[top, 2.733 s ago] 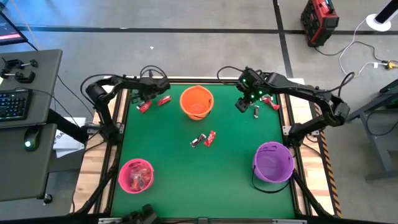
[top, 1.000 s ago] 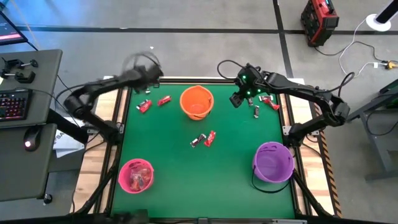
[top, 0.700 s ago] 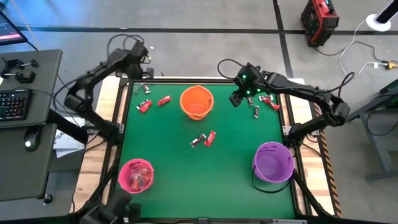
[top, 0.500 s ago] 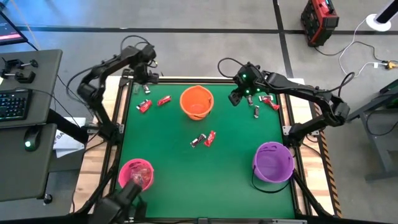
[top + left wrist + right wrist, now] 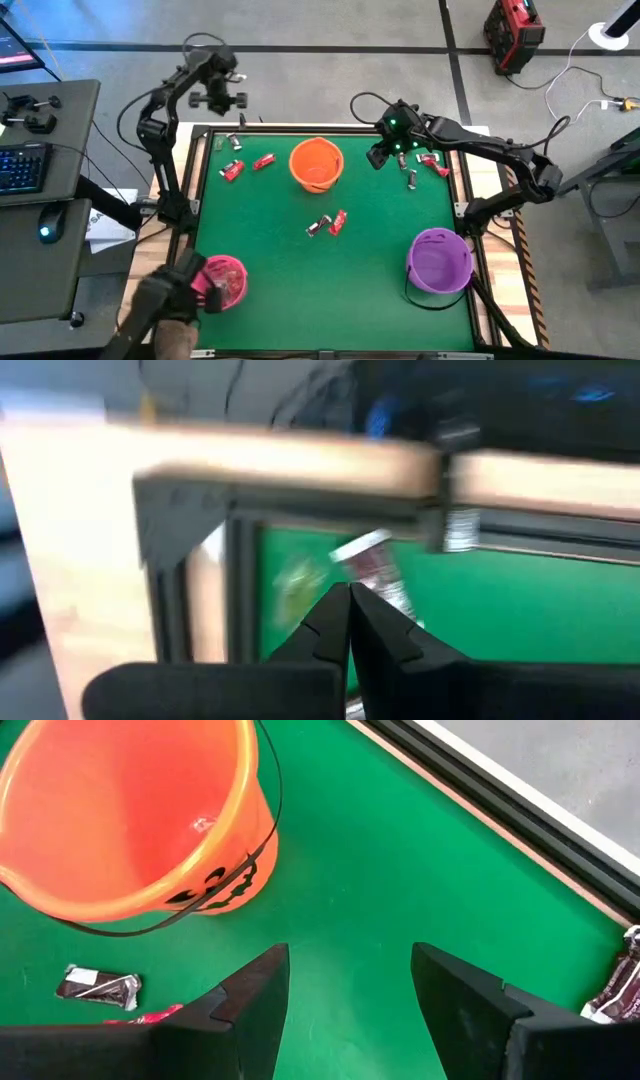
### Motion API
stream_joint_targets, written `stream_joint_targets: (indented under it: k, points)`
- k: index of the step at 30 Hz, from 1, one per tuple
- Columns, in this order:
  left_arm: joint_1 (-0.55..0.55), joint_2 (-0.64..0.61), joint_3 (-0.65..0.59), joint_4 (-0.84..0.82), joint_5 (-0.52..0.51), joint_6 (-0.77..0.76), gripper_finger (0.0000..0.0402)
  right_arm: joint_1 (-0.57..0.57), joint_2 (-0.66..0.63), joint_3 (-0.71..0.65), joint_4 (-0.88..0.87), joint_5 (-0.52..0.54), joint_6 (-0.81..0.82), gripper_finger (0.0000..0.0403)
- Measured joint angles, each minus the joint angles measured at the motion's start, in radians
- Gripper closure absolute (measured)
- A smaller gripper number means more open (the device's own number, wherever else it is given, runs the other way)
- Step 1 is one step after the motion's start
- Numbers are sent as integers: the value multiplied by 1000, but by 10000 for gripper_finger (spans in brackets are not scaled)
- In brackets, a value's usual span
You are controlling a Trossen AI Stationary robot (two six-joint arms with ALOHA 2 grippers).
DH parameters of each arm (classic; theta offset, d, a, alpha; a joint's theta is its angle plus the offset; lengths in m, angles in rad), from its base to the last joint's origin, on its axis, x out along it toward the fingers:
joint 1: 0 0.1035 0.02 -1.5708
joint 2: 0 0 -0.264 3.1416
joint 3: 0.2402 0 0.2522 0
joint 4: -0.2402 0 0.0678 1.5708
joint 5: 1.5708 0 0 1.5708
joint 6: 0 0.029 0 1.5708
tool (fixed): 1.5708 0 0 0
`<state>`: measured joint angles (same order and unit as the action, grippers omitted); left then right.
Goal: Sort candy by brand, put in halloween buckets
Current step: Put the green gummy into the pink bucket
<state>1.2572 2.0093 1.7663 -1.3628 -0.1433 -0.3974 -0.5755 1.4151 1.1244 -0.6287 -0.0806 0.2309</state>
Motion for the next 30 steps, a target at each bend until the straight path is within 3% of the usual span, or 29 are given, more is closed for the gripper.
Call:
stream_joint_targets:
  k: [4, 13, 21, 30]
  points:
    - [55, 36, 12, -36, 14, -14, 401, 0, 0, 0, -3, 0, 29, 200]
    - [62, 135, 43, -60, -124, 7, 401, 0, 0, 0, -2, 1, 87, 199]
    - [49, 148, 54, -108, -96, 108, 401, 0, 0, 0, 15, 21, 110, 199]
    - [63, 116, 115, -6, -56, 61, 401, 0, 0, 0, 18, 50, 136, 199]
